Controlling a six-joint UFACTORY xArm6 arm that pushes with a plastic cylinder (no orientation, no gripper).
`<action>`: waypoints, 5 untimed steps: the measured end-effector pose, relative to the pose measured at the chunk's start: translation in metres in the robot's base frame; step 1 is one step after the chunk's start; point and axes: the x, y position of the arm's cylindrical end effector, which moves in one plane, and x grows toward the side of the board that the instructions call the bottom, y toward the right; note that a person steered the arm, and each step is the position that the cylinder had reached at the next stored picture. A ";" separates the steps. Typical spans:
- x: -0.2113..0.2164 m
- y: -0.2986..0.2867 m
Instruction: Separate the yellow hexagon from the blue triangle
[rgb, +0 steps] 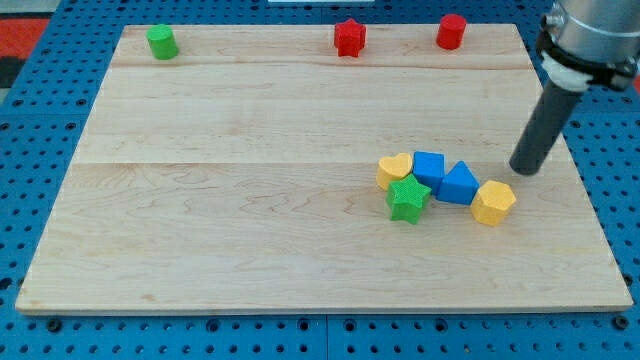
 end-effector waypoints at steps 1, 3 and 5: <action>0.020 -0.040; 0.082 -0.064; 0.152 -0.058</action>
